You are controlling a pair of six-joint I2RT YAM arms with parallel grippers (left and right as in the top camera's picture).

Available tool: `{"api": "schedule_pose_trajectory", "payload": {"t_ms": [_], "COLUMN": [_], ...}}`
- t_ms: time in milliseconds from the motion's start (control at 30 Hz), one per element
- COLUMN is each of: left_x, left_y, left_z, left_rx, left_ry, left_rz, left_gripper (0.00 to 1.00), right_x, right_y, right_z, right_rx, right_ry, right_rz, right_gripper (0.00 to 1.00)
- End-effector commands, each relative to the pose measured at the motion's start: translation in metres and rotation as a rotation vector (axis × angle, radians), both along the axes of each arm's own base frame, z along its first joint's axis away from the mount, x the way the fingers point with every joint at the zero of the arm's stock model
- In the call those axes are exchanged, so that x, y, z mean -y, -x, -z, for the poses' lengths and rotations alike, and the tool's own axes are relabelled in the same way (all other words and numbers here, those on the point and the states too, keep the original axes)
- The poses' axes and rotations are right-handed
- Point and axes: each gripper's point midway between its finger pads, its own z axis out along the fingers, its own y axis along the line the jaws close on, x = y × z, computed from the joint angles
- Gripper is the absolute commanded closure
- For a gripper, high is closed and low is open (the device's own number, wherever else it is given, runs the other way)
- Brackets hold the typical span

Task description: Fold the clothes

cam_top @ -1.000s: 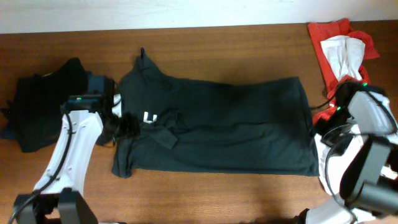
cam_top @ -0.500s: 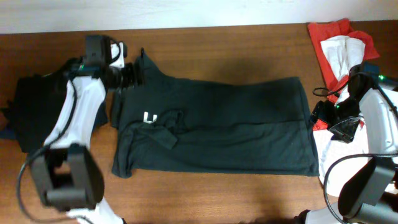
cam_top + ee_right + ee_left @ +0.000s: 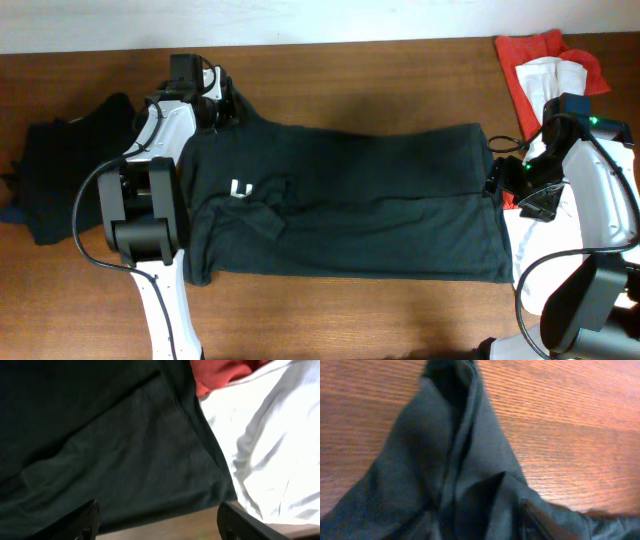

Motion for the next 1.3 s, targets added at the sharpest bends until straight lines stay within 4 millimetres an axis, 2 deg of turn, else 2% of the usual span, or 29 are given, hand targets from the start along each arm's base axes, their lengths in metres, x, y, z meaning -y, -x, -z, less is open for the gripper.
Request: {"api": "schedule_pose_trajectory", "payload": {"t_ms": [0,67,167,200,233,267,300,500,767,1033,1100,1267], "left_x": [0.016,0.017,0.021,0.021,0.021,0.021,0.02,0.02,0.019,0.018,0.016,0.009], "left_y": [-0.004,-0.005,-0.003,-0.002,-0.001,-0.001,0.0,0.0,-0.004,0.004,0.004,0.003], "left_z": [0.002,-0.001,-0.005,-0.004,-0.004,-0.003,-0.003,-0.007,-0.028,-0.025,-0.027,-0.038], "left_rx": [0.002,0.004,-0.003,-0.009,-0.012,-0.016,-0.019,-0.013,0.022,-0.015,-0.016,0.002], "left_ry": [0.046,0.057,0.077,0.077,0.077,0.077,0.075,0.074,0.067,0.068,0.068,0.067], "left_rz": [0.021,0.026,0.037,0.037,0.037,0.037,0.035,0.035,0.033,0.029,0.026,0.014], "left_gripper": [0.7,0.81,0.83,0.82,0.76,0.65,0.63,0.63,0.63,0.64,0.67,0.68], "right_x": [-0.001,0.0,0.002,0.002,0.002,0.003,0.003,0.003,0.003,0.004,0.004,0.004], "right_y": [-0.008,-0.013,-0.02,-0.022,-0.022,-0.023,-0.023,-0.023,-0.025,-0.026,-0.026,-0.026], "right_z": [-0.004,-0.004,-0.004,-0.004,-0.004,-0.004,-0.004,-0.004,-0.004,-0.005,-0.005,-0.005], "right_rx": [0.034,0.056,0.083,0.089,0.091,0.094,0.094,0.097,0.103,0.107,0.107,0.107], "right_ry": [0.004,0.01,0.017,0.019,0.02,0.021,0.021,0.022,0.024,0.025,0.025,0.025], "right_rz": [-0.011,-0.011,-0.011,-0.011,-0.011,-0.011,-0.011,-0.012,-0.012,-0.012,-0.012,-0.012], "right_gripper": [0.23,0.25,0.27,0.27,0.27,0.27,0.27,0.27,0.27,0.27,0.27,0.27]}}
